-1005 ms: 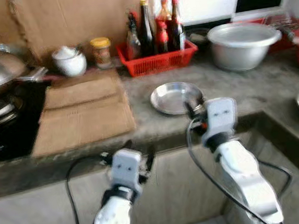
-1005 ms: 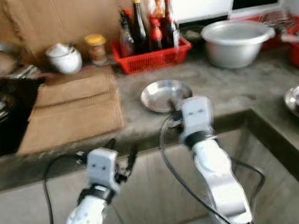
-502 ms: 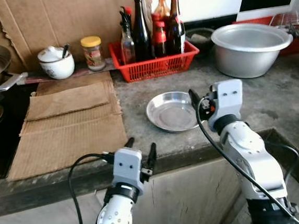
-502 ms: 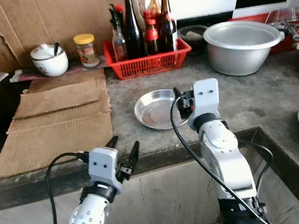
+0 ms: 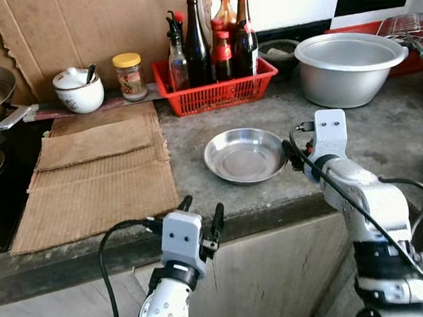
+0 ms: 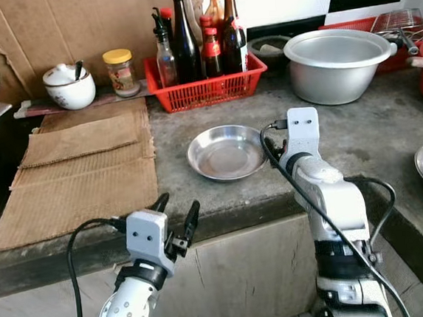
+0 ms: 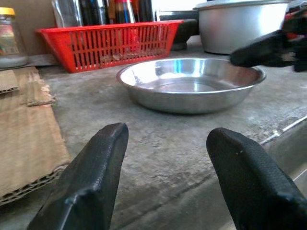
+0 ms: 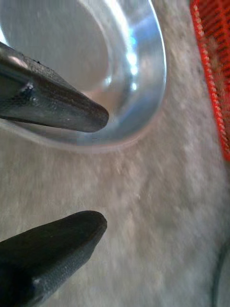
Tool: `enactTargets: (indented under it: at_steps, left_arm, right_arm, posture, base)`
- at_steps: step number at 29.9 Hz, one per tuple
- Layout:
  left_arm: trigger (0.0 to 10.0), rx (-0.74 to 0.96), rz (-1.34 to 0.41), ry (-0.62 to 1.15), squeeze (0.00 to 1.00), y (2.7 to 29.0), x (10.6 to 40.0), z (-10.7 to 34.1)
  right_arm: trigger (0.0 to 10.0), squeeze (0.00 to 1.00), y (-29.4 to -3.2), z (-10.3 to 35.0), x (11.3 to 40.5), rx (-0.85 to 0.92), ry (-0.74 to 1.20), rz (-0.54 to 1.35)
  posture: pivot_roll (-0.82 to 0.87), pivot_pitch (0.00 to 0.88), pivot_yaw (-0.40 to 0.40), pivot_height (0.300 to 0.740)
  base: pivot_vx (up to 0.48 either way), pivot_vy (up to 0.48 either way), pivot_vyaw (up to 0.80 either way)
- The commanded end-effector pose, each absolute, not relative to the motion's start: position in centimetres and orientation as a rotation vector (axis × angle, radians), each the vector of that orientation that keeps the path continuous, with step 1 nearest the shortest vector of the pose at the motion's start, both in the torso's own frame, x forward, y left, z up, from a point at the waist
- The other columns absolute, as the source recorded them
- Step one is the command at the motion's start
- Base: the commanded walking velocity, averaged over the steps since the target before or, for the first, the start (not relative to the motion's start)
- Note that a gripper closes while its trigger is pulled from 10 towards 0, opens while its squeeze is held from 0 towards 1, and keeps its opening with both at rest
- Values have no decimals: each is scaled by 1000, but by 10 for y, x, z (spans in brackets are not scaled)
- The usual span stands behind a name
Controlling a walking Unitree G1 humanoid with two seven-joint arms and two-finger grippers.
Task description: Kitchen organization
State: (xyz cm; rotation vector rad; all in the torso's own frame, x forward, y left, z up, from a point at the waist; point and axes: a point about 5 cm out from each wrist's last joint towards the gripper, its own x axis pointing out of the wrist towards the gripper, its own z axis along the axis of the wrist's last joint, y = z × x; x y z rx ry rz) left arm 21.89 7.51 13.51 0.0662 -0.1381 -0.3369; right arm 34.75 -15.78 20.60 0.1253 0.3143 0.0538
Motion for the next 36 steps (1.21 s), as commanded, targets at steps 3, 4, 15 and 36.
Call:
enactTargets:
  at_steps: [3,4,15,36]
  left_arm:
    - [10000,61,-379,-150,0,65,213,137]
    - [10000,56,-385,-150,0,63,213,137]
    - [10000,61,-376,-158,0,62,214,136]
    - [10000,74,-355,-157,0,63,215,135]
  right_arm:
    - [10000,0,-155,215,356,151,370,96]
    - [10000,0,-155,217,358,149,373,102]
    - [10000,0,-144,211,366,82,499,196]
    - [0,0,-146,198,369,131,631,160]
  posture:
    - [22,43,-40,740]
    - [22,40,-41,740]
    - [25,17,-49,740]
    - [31,23,-59,740]
  base:
    - [0,0,0]
    - [0,0,0]
    - [0,0,0]
    - [0,0,0]
